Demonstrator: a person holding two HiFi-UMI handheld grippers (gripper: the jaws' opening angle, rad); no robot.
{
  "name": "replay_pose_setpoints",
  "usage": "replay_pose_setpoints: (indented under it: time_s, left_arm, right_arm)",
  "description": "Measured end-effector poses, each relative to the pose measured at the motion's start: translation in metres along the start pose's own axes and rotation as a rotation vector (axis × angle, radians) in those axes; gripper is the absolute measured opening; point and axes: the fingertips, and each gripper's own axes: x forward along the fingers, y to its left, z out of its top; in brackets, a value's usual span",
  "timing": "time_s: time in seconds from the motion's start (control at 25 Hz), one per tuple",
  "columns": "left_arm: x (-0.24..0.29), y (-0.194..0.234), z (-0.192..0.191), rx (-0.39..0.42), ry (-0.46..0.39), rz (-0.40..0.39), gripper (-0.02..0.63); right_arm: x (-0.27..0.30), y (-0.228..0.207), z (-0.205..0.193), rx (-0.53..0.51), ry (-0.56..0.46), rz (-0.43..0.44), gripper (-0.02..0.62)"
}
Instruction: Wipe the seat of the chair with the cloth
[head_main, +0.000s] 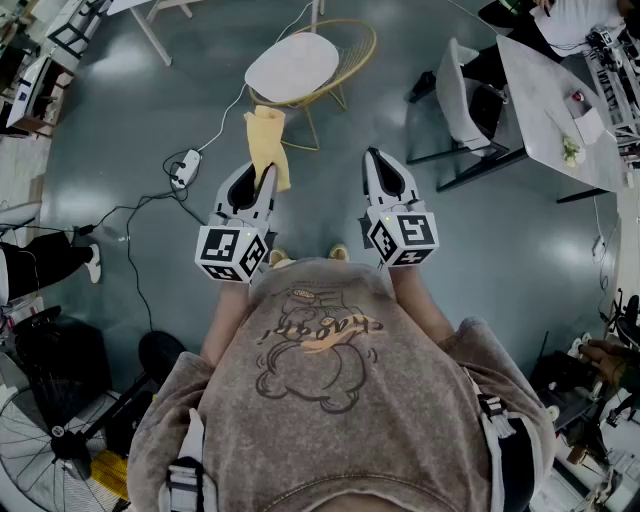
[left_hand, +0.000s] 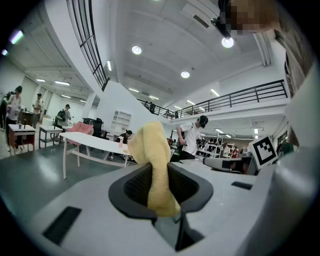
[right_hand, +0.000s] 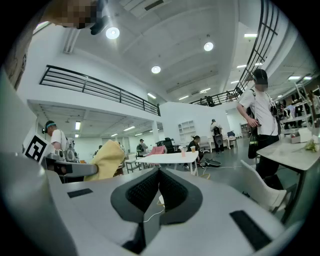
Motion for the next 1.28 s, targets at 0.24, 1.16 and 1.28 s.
replay_pose_setpoints:
  time_s: [0.24, 1.16, 1.28]
  left_arm:
    - [-0.004, 0.002, -0.003, 0.006, 0.007, 0.005, 0.092]
    - [0.015, -0.014, -0.004, -0.033, -0.040, 0.160, 0.092]
    - [0.029, -0.002, -0.002, -0.035, -0.040, 0.166, 0.092]
  right_arm:
    - [-0.002, 0.007, -0.002, -0.007, 0.004, 0.017, 0.023]
    - [-0.011, -0.046, -0.016, 0.018, 0.040, 0.143, 0.023]
    - [0.006, -0.051, -0.016, 0.018, 0.037, 0.144, 0.023]
